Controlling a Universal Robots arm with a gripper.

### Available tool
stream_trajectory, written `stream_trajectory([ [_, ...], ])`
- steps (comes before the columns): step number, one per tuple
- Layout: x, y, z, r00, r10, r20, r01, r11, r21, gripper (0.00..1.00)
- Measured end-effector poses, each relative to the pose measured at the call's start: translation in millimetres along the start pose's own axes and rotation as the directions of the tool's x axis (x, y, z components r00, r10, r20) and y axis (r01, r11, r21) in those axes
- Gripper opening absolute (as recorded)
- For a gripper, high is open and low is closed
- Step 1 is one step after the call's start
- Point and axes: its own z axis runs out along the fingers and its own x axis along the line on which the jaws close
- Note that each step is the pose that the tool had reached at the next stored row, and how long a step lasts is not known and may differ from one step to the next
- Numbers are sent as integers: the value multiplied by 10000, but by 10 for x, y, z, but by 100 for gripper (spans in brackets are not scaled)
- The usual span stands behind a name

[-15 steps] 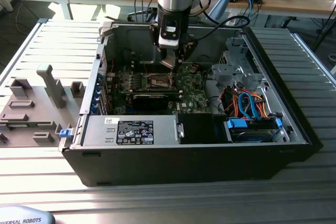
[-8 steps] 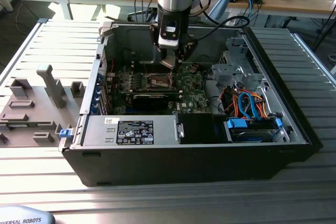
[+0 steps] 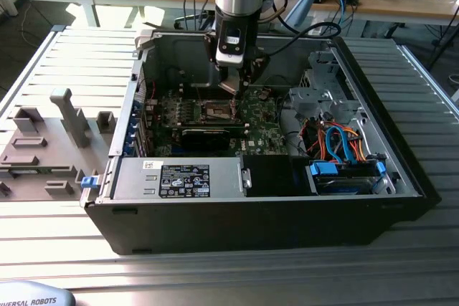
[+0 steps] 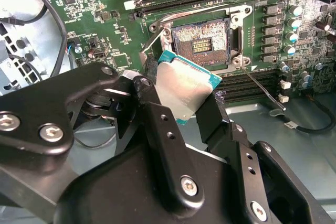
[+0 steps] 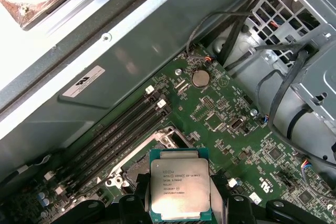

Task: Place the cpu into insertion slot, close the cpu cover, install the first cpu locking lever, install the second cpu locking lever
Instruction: 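Place the cpu into insertion slot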

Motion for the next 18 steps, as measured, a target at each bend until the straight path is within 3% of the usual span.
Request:
stream_trajectory([
  [18, 0, -1, 10, 9999, 139, 11, -139, 9999, -3, 54],
])
